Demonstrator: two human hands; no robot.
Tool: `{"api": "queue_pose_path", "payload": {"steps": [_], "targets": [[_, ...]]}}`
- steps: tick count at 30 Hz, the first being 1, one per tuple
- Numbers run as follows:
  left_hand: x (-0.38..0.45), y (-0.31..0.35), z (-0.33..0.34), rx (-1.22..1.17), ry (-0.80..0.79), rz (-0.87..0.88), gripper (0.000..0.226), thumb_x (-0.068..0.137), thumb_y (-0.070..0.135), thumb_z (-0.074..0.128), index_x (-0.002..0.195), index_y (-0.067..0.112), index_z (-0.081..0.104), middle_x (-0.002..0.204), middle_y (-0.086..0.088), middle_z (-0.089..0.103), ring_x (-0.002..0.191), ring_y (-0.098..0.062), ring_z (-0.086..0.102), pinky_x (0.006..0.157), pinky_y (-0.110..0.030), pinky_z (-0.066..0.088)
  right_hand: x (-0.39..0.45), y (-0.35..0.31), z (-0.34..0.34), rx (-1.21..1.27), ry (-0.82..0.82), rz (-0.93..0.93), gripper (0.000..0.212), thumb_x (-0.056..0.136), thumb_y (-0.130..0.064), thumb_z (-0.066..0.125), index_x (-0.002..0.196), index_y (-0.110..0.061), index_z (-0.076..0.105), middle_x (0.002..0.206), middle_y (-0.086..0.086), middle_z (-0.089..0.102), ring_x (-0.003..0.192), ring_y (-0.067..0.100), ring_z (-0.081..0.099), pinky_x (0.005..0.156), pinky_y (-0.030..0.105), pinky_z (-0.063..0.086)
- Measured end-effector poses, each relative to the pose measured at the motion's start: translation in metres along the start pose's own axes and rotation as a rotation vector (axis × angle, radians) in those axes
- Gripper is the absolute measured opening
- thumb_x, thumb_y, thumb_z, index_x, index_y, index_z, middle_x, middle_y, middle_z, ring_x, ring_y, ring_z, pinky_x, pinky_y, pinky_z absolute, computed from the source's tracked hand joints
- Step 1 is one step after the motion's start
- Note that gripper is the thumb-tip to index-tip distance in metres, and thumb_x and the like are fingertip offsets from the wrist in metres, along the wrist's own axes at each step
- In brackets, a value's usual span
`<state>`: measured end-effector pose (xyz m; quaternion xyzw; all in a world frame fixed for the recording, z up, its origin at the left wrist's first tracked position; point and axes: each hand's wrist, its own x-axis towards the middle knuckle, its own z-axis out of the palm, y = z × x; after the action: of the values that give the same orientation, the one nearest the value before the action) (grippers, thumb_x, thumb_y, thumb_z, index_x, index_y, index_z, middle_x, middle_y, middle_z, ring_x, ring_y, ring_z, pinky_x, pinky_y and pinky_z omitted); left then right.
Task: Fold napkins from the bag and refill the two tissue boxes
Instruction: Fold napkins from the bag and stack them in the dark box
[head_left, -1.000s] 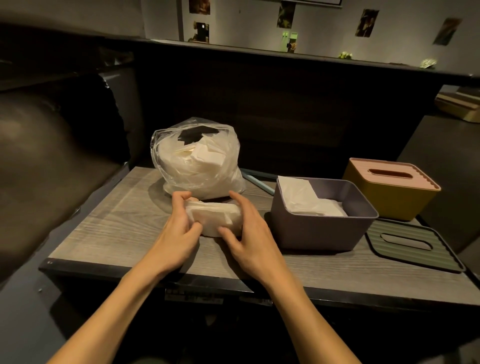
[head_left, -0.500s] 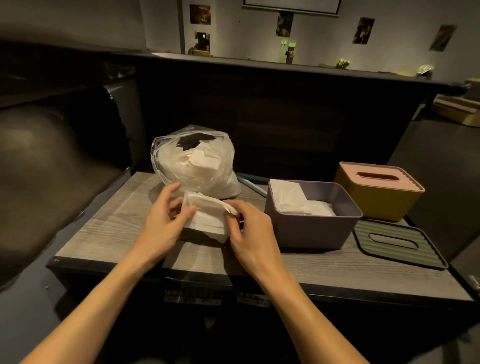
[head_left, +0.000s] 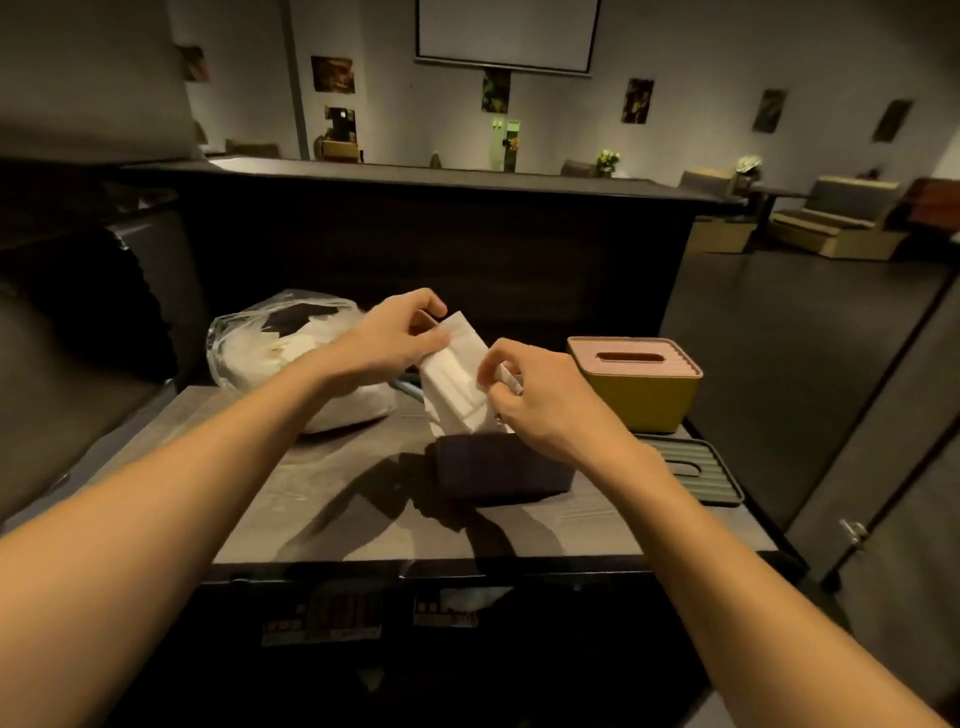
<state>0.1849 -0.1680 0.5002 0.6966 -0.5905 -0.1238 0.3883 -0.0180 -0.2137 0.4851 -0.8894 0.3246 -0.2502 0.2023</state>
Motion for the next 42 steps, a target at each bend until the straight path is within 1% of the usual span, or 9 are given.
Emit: {"api": "queue_pose_path", "payload": {"steps": [7, 10, 18, 22, 28, 31, 34, 37, 42], "targets": [[0.051, 0.038, 0.058, 0.149, -0.108, 0.162, 0.027, 0.1, 0.02, 0.065, 0.127, 0.017, 0.063, 0.112, 0.003, 0.068, 0.095, -0.006, 0.065, 0.07, -0.014, 0.047, -0.011, 0.047, -0.027, -0.201, 0.077, 0.123, 0.018, 0.101, -0.023, 0.064, 0.117, -0.029, 0.066, 0.113, -0.002, 0.062, 0.099, 0.014, 0.059, 0.086, 0.033, 0.055], [0.06, 0.037, 0.078, 0.257, -0.125, 0.163, 0.034, 0.102, 0.019, 0.063, 0.135, 0.013, 0.062, 0.123, -0.004, 0.068, 0.11, -0.017, 0.065, 0.085, -0.017, 0.046, -0.012, 0.052, -0.025, -0.261, 0.065, 0.141, 0.017, 0.101, -0.027, 0.063, 0.116, -0.033, 0.065, 0.109, -0.004, 0.063, 0.098, 0.017, 0.062, 0.086, 0.04, 0.059], [0.047, 0.029, 0.095, 0.569, -0.146, 0.223, 0.034, 0.096, 0.027, 0.071, 0.13, 0.022, 0.065, 0.13, 0.0, 0.054, 0.109, -0.02, 0.062, 0.094, -0.036, 0.055, 0.001, 0.054, -0.015, -0.369, -0.196, 0.218, 0.023, 0.104, -0.025, 0.057, 0.121, -0.025, 0.071, 0.11, 0.0, 0.068, 0.095, 0.018, 0.065, 0.085, 0.036, 0.06], [0.047, 0.034, 0.103, 0.718, -0.206, 0.275, 0.022, 0.097, 0.024, 0.068, 0.119, 0.025, 0.067, 0.122, 0.0, 0.057, 0.092, -0.017, 0.057, 0.079, -0.032, 0.051, 0.007, 0.049, -0.019, -0.478, -0.279, 0.197, 0.022, 0.103, -0.022, 0.054, 0.12, -0.014, 0.065, 0.096, 0.003, 0.062, 0.088, 0.021, 0.062, 0.081, 0.037, 0.058], [0.045, 0.049, 0.109, 1.135, -0.274, 0.574, 0.041, 0.096, 0.04, 0.065, 0.136, 0.03, 0.058, 0.117, 0.001, 0.06, 0.096, -0.019, 0.063, 0.078, -0.034, 0.051, 0.006, 0.04, -0.028, -0.639, -0.421, 0.113, 0.027, 0.104, -0.015, 0.053, 0.128, -0.011, 0.063, 0.093, 0.002, 0.056, 0.089, 0.022, 0.059, 0.077, 0.035, 0.05], [0.049, 0.058, 0.103, 1.044, -0.285, 0.481, 0.018, 0.098, 0.031, 0.064, 0.114, 0.024, 0.067, 0.108, 0.001, 0.066, 0.087, -0.016, 0.061, 0.071, -0.03, 0.044, 0.006, 0.036, -0.034, -0.72, -0.349, 0.033, 0.033, 0.101, -0.009, 0.057, 0.133, -0.015, 0.065, 0.12, 0.007, 0.066, 0.104, 0.024, 0.064, 0.089, 0.038, 0.056], [0.055, 0.06, 0.102, 0.909, -0.379, 0.317, 0.009, 0.094, 0.024, 0.071, 0.09, 0.021, 0.063, 0.082, 0.005, 0.06, 0.068, -0.01, 0.052, 0.076, -0.03, 0.05, 0.01, 0.035, -0.034, -0.717, -0.293, -0.084, 0.03, 0.101, -0.008, 0.058, 0.126, -0.017, 0.07, 0.116, 0.004, 0.068, 0.104, 0.021, 0.063, 0.092, 0.036, 0.052], [0.06, 0.052, 0.112, 0.831, -0.419, 0.28, 0.01, 0.099, 0.021, 0.066, 0.105, 0.016, 0.071, 0.074, 0.01, 0.049, 0.068, -0.009, 0.052, 0.075, -0.029, 0.052, 0.01, 0.039, -0.026, -0.768, -0.44, -0.064, 0.021, 0.101, -0.007, 0.057, 0.119, -0.011, 0.068, 0.098, 0.003, 0.057, 0.094, 0.022, 0.055, 0.095, 0.04, 0.041], [0.065, 0.039, 0.125, 0.774, -0.438, 0.277, 0.013, 0.098, 0.02, 0.066, 0.109, 0.015, 0.072, 0.074, 0.012, 0.048, 0.074, -0.009, 0.056, 0.073, -0.027, 0.049, 0.011, 0.052, -0.02, -0.765, -0.524, -0.001, 0.021, 0.099, -0.004, 0.059, 0.117, -0.011, 0.066, 0.109, 0.008, 0.062, 0.125, 0.03, 0.056, 0.123, 0.056, 0.018]]}}
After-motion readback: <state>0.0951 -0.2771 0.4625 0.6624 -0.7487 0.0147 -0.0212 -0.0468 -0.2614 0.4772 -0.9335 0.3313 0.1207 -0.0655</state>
